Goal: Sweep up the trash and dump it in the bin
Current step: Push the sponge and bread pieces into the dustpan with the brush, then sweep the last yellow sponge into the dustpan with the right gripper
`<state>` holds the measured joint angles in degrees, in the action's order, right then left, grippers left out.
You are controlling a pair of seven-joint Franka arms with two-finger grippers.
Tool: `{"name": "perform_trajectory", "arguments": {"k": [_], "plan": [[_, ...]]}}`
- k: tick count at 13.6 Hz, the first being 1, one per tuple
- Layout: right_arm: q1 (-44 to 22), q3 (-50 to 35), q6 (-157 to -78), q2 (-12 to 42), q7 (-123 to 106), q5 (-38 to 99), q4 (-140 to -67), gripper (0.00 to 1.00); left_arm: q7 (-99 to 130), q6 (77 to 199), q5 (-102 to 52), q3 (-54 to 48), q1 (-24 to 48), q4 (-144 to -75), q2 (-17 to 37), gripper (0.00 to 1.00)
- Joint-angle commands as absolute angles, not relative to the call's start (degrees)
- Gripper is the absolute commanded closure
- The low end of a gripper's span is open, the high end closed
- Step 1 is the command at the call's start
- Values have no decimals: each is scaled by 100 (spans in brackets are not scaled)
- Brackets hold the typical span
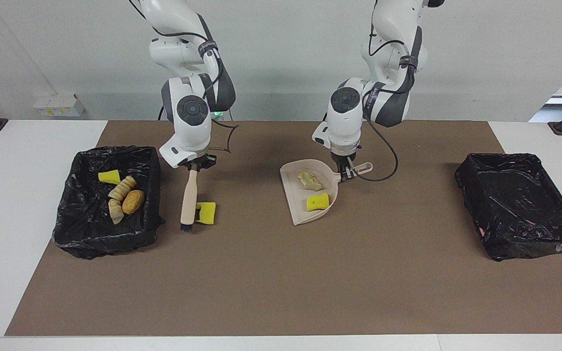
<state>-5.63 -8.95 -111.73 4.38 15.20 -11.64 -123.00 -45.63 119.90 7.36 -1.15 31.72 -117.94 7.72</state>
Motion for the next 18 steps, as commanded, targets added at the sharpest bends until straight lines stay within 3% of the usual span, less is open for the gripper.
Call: {"name": "perform_trajectory", "arguments": {"k": [1,5,9,13,18], "plan": [[-807,-984,-11382,448,785,-1204,-12393,100,-4395,12173,650,-141,3103,-11936,668,100],[-1395,-984,-11530,448,536,-153,-12349,100,-4430,12059,650,-132,3120,-12006,615,100],[-2117,-984,-12347,878,992,1035,-12261,100,-4465,12041,650,-141,3120,-12015,607,100],[-2557,-984,-12550,1002,1098,1801,-11910,100,-4500,12050,650,-132,3085,-12041,598,100],[-2155,-914,-11524,634,1160,1355,-11909,100,-5115,12059,650,-132,2865,-12024,624,100]]}}
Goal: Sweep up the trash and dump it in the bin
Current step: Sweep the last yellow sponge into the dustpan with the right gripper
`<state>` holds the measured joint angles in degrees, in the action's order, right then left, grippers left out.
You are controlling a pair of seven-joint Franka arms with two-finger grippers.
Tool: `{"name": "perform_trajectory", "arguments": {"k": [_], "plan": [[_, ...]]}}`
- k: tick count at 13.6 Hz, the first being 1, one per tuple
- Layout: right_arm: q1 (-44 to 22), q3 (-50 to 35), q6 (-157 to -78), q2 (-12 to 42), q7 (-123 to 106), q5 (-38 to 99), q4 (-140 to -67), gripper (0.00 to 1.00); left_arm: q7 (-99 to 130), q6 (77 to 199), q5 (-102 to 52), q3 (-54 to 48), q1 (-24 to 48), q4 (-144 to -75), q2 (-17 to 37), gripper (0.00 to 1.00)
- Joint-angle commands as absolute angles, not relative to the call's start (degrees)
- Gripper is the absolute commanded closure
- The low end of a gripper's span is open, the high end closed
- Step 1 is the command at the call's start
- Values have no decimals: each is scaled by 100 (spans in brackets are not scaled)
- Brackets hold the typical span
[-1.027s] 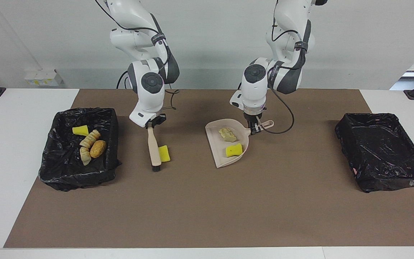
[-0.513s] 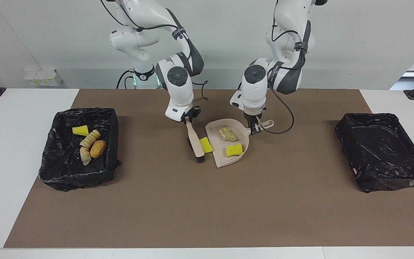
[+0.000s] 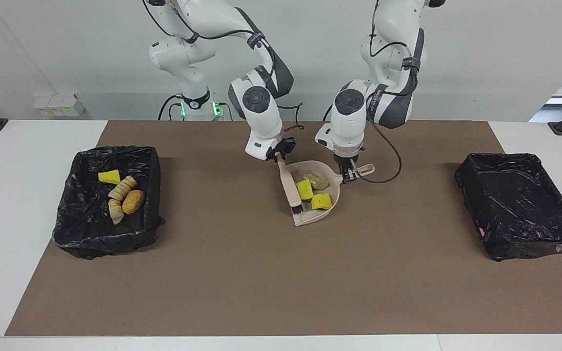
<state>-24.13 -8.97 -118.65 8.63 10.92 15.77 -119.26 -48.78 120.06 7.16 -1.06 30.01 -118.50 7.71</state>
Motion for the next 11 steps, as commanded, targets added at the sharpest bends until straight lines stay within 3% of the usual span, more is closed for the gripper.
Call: {"name": "perform_trajectory", "arguments": {"k": [1,5,11], "plan": [[-2092,-914,-11331,546,1160,1162,-11909,100,-5124,12059,650,-132,2830,-12023,633,100],[-1837,-923,-10759,194,1212,721,-11892,100,-5246,12111,650,-132,2795,-11988,659,100],[-1933,-993,-11047,132,1801,870,-11980,100,-5168,12155,650,-132,2865,-12050,624,100]]}}
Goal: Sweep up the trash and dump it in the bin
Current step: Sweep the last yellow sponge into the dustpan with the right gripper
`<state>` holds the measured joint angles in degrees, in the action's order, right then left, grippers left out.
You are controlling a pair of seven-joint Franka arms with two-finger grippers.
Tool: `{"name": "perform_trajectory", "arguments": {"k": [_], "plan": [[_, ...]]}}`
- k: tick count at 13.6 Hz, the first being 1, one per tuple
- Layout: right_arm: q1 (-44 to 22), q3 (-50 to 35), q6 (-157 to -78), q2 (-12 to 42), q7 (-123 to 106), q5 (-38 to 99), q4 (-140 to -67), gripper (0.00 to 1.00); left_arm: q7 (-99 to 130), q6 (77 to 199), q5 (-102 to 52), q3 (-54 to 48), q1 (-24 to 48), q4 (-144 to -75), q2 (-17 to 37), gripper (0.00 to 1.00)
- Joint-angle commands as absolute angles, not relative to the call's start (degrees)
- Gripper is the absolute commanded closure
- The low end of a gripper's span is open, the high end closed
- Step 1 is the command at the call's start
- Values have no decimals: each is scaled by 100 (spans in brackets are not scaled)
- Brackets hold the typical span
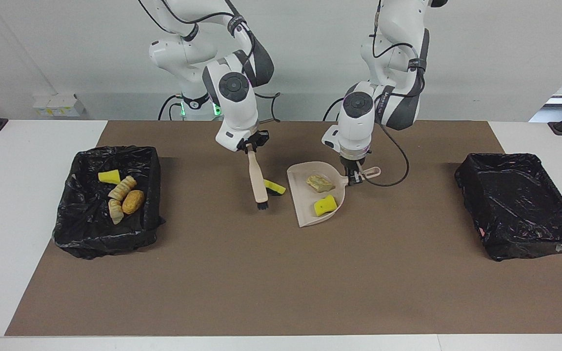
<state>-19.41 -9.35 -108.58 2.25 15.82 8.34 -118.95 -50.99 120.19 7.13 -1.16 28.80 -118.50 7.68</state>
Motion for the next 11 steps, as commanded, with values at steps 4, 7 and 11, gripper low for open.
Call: {"name": "perform_trajectory", "arguments": {"k": [4,7,11], "plan": [[-2179,-1028,-11706,219,1846,2318,-11875,100,-5142,12181,650,-132,2883,-12041,641,100],[-2355,-1055,-11698,360,1907,2819,-11445,100,-5133,12190,659,-132,2883,-12023,650,100],[-2399,-1063,-11637,141,1907,3522,-11320,100,-5142,12182,659,-132,2874,-12032,650,100]]}}
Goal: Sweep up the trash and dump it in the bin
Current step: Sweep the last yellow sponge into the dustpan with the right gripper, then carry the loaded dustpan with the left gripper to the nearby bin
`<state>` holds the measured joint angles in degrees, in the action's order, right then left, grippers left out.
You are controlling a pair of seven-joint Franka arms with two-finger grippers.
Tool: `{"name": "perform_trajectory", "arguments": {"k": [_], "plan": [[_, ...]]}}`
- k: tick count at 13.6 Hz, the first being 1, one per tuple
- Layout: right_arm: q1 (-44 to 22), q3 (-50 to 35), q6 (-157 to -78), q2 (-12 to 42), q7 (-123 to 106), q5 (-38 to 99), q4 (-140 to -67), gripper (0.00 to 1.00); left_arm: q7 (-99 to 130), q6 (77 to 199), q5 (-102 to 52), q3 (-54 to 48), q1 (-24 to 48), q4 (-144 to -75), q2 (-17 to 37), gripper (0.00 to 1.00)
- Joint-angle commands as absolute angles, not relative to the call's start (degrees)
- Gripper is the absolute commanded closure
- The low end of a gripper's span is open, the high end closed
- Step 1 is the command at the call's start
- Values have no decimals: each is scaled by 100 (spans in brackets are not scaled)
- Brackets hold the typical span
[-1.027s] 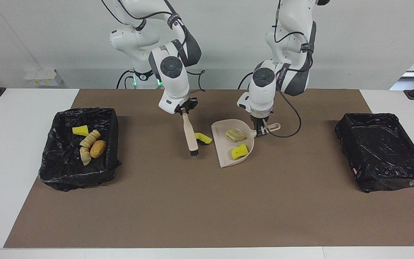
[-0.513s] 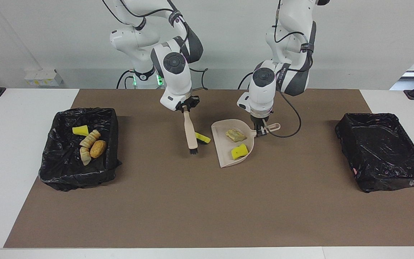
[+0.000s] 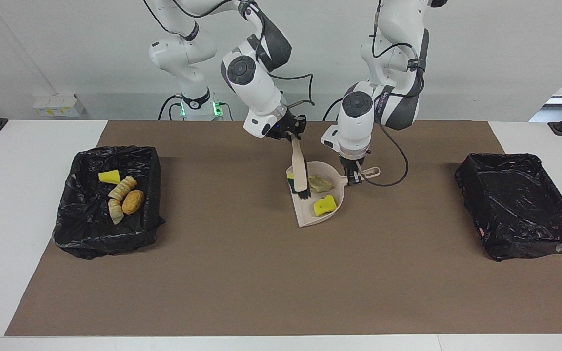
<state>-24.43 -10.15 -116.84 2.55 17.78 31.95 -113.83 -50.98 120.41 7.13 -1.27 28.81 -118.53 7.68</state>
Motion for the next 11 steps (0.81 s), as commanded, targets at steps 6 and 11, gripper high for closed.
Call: {"name": "perform_trajectory", "arguments": {"k": [6,11], "plan": [[-2426,-1072,-11313,-288,2160,3448,-11793,100,-5256,12199,659,-132,2830,-12006,659,100],[-3083,-1081,-10608,-869,3760,2216,-12320,100,-6333,12514,659,-123,2366,-11944,712,100]]}}
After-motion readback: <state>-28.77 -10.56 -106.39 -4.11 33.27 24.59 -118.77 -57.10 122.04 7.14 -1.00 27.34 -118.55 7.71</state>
